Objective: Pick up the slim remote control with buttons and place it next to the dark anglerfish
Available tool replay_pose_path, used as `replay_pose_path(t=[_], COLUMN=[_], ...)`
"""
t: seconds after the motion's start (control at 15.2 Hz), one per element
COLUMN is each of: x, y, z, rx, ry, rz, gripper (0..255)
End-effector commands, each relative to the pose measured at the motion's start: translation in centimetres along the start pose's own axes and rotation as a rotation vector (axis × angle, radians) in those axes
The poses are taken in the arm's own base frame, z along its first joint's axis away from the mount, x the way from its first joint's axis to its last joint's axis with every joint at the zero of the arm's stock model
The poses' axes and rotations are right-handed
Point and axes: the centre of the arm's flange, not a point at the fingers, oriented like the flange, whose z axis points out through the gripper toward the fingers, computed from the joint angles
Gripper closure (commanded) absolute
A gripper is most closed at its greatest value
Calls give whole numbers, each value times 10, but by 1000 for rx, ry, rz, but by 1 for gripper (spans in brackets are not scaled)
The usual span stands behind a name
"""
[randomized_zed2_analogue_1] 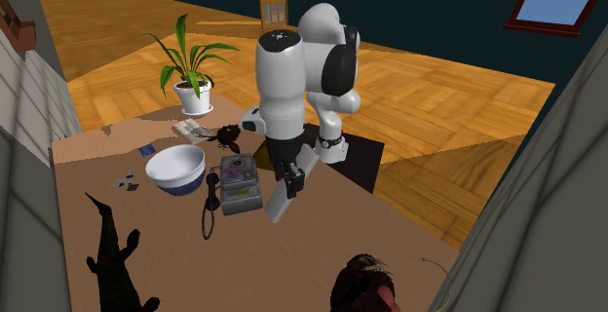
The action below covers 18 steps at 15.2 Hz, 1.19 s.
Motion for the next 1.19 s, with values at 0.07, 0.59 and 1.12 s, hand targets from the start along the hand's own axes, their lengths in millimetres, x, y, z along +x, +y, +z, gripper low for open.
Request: replay_pose_path(t=[0.07, 0.59, 1.12], x=[0, 0, -1], y=[0, -1, -2], z=[16, 58, 100], rx=[1, 1, 1], ry=[1, 1, 1], rz=[0, 0, 0], gripper=[255, 255, 255])
